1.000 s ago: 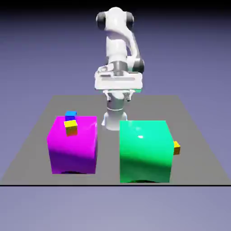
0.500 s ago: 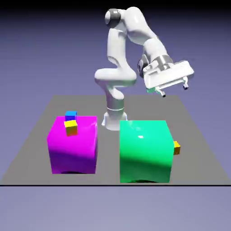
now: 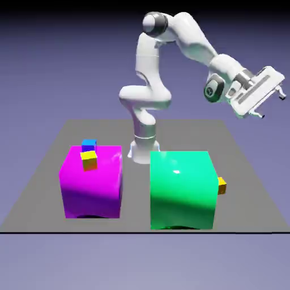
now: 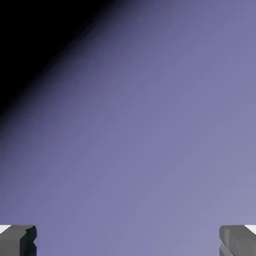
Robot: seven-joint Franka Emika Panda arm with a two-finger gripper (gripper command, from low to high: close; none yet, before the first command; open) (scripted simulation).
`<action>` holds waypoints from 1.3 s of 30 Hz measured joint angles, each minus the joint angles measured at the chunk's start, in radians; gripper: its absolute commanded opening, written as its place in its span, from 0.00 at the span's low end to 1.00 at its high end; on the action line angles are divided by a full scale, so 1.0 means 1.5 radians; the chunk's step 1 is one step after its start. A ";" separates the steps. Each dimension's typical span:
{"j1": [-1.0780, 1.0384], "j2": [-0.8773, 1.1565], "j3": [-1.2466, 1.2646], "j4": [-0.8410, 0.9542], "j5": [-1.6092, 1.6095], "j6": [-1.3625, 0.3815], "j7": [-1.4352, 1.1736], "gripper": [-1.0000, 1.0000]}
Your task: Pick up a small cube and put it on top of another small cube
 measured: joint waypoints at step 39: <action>-0.469 -0.197 0.536 -0.172 -0.351 -0.022 0.245 0.00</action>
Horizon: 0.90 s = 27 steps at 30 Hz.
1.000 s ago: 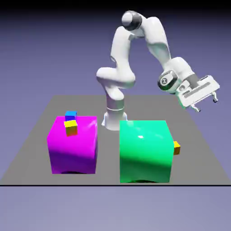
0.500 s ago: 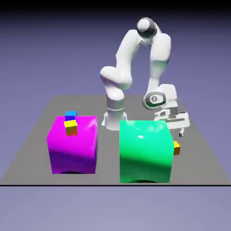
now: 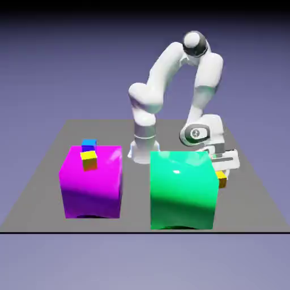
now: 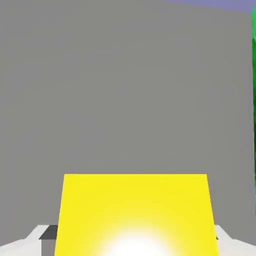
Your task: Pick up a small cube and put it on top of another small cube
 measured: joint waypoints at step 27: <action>-0.079 0.058 -0.597 0.267 0.230 -0.690 -0.082 0.00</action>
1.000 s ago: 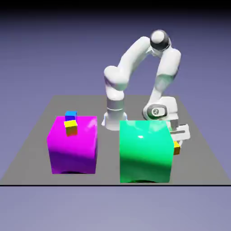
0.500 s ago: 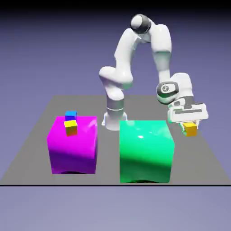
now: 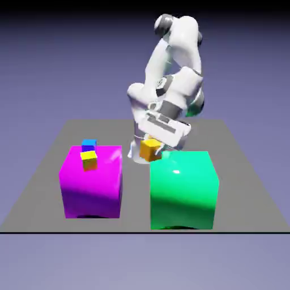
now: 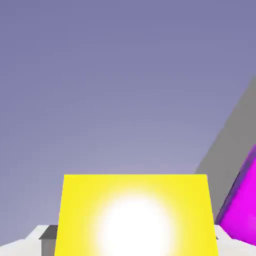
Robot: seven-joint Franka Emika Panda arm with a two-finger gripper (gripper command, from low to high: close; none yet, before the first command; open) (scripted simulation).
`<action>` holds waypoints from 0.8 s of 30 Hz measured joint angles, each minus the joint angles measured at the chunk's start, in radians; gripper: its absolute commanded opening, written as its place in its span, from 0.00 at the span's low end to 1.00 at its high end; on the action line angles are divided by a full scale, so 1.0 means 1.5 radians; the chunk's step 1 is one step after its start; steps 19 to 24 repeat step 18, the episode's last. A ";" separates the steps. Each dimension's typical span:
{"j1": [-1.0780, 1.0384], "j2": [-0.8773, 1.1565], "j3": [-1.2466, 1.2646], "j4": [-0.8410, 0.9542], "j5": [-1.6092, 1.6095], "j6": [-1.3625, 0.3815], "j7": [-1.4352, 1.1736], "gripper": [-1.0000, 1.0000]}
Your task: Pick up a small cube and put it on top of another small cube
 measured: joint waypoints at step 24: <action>-0.101 -0.017 -0.078 -0.002 0.044 -0.122 0.037 1.00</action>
